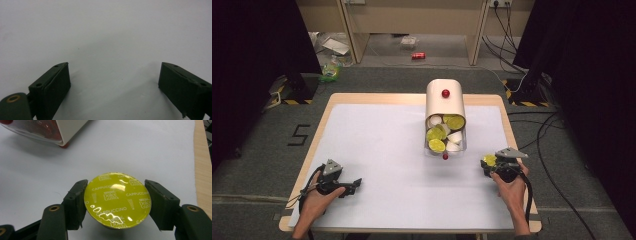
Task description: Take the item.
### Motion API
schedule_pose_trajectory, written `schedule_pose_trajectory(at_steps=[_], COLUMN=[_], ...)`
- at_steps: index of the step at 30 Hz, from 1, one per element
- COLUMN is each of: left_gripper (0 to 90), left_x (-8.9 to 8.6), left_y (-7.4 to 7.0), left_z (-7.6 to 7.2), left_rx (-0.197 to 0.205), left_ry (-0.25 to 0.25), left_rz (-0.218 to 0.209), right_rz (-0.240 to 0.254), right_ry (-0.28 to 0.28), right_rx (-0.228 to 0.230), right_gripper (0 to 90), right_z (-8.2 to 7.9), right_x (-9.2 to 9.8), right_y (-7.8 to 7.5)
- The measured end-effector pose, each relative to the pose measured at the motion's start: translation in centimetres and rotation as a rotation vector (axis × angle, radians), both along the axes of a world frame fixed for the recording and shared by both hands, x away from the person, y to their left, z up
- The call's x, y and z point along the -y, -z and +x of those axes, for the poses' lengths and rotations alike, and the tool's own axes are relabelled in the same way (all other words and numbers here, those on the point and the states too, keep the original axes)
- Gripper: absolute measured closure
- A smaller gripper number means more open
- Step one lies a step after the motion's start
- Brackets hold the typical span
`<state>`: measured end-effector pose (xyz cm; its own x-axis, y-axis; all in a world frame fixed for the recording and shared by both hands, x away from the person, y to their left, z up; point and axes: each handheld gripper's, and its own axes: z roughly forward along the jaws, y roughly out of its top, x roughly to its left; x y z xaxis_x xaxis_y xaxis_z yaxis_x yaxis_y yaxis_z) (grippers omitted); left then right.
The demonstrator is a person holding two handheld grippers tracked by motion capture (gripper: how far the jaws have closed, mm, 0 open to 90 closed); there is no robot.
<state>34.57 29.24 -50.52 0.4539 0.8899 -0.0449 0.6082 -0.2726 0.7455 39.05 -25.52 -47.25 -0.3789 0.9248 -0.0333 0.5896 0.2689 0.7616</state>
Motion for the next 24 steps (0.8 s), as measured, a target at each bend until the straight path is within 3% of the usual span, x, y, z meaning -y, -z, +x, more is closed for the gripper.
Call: schedule_pose_trajectory(at_steps=[9,24], left_gripper=[9.9,9.9], left_x=[0.00,0.01], left_y=[0.00,0.00], left_z=[0.00,0.00], left_rx=[0.000,0.001], left_ry=[0.000,0.000], left_rz=[0.000,0.000], right_rz=[-0.030,-0.012], right_ry=[-0.006,0.005], right_rx=[-0.005,-0.016], right_gripper=[38.1,37.5], right_z=[0.22,0.28], right_x=[-0.24,-0.07], right_y=[0.43,0.82])
